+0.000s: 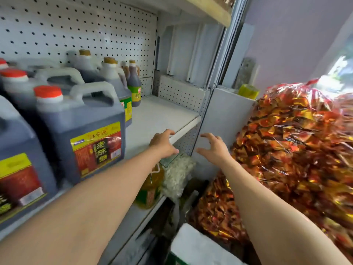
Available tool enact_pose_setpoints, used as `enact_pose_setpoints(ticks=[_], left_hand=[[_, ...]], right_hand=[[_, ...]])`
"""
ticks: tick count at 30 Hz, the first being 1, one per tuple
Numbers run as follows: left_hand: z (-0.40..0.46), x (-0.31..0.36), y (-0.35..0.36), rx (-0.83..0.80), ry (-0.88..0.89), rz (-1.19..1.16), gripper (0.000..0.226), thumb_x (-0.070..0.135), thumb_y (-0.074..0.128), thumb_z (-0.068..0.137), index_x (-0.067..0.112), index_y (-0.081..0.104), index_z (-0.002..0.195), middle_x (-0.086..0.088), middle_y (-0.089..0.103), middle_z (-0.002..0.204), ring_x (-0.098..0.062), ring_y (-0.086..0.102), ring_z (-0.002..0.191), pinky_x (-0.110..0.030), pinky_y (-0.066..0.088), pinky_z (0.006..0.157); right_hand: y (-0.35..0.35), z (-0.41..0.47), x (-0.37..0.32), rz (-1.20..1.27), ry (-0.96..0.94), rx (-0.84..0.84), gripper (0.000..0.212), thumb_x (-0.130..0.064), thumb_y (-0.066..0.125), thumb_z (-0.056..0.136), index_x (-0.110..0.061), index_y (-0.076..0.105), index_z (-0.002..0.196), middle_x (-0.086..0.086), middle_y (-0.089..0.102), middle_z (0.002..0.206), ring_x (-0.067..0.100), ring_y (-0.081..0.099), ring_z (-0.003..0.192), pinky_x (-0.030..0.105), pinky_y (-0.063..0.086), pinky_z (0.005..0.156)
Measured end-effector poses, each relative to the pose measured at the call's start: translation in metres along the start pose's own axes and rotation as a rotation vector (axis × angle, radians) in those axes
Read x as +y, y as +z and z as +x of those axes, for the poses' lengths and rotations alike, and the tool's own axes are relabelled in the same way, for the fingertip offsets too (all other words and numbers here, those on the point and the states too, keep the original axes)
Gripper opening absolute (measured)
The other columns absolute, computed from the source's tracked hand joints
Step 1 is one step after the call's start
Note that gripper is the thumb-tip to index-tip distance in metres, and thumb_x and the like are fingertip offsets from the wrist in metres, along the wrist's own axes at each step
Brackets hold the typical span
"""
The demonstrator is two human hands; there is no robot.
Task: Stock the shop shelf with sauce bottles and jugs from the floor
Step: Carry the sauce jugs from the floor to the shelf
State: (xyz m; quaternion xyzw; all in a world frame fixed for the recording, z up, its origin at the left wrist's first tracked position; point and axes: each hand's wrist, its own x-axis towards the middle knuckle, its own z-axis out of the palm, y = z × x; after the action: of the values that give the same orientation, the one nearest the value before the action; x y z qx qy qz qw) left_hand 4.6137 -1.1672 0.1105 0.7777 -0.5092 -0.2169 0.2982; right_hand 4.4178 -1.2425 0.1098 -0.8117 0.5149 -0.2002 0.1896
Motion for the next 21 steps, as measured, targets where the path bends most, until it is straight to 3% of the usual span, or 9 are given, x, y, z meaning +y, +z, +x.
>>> enact_pose_setpoints(ticks=[9,14,21], left_hand=[[-0.150,0.004,0.054,-0.213,0.144,-0.087,0.075,0.029,0.084,0.074,0.028,0.047,0.140,-0.013,0.047,0.143,-0.032,0.048,0.128,-0.038,0.044,0.103],[-0.223,0.020,0.086,-0.298,0.221,-0.110,0.072,0.035,0.084,0.076,0.032,0.048,0.138,-0.011,0.048,0.139,-0.031,0.051,0.123,-0.041,0.047,0.100],[-0.332,0.068,0.137,-0.396,0.311,-0.094,0.072,0.032,0.083,0.077,0.031,0.047,0.139,-0.013,0.046,0.139,-0.033,0.049,0.124,-0.044,0.049,0.101]], right_hand=[[-0.032,-0.214,0.018,-0.120,0.294,0.006,0.065,-0.040,0.077,0.084,-0.032,0.049,0.143,0.006,0.043,0.139,0.022,0.051,0.116,0.023,0.043,0.087],[-0.054,-0.305,0.039,-0.128,0.438,0.049,0.068,-0.041,0.077,0.085,-0.031,0.046,0.144,0.006,0.041,0.144,0.026,0.050,0.126,0.033,0.049,0.102],[-0.103,-0.452,0.078,-0.150,0.507,0.086,0.066,-0.036,0.078,0.084,-0.028,0.049,0.142,0.010,0.044,0.141,0.027,0.047,0.129,0.033,0.041,0.104]])
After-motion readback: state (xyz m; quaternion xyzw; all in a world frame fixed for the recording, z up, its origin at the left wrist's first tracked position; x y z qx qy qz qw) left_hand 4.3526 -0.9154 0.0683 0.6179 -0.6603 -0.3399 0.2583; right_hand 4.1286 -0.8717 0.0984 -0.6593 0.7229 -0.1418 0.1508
